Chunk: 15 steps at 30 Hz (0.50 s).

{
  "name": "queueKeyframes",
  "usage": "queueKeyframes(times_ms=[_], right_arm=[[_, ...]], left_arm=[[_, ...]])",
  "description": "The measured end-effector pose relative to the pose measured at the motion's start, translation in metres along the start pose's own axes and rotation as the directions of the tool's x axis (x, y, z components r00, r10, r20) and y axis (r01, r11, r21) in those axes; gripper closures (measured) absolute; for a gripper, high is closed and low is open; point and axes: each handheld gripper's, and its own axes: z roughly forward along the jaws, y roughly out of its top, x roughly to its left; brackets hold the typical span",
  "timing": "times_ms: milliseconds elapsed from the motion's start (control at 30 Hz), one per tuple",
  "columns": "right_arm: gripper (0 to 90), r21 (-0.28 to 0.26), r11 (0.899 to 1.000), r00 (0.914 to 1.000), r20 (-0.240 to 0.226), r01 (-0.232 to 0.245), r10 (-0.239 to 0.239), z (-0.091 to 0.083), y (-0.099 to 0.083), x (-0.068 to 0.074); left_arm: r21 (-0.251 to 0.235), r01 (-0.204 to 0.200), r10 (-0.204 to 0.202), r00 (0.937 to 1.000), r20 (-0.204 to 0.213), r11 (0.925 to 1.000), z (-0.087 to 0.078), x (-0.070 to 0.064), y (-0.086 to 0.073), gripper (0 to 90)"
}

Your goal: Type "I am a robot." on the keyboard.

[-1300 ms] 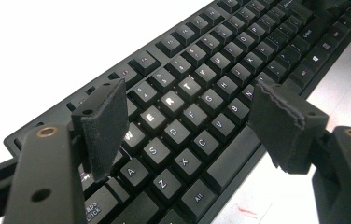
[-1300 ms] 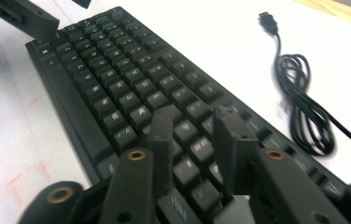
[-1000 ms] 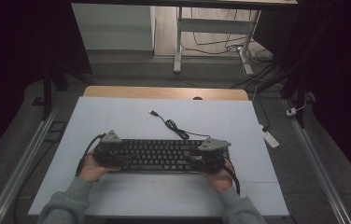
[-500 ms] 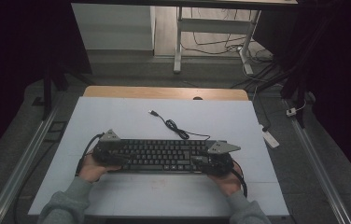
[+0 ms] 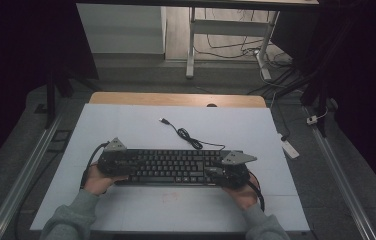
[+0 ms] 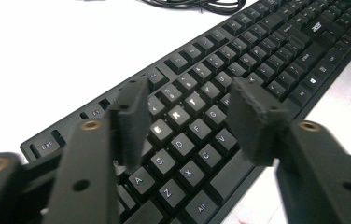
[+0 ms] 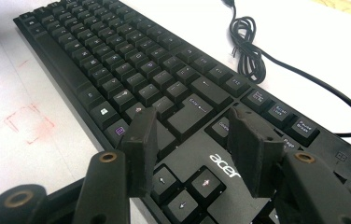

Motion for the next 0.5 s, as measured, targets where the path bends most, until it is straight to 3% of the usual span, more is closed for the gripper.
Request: queueKeyframes(times_ms=[300,500], right_arm=[[52.8,0.003,1.000,1.0000,-0.001,-0.001,0.001,0.0007,-0.0002,0.0002],[52.8,0.003,1.000,1.0000,-0.001,-0.001,0.001,0.0011,-0.0002,0.0004]], left_arm=[[-0.009,-0.022,0.022,0.9993,0.030,0.9997,-0.0001,-0.0032,0.0005,87.2],[0.012,-0.049,0.048,0.9972,0.057,0.9987,0.0049,-0.0099,0.0015,89.0]])
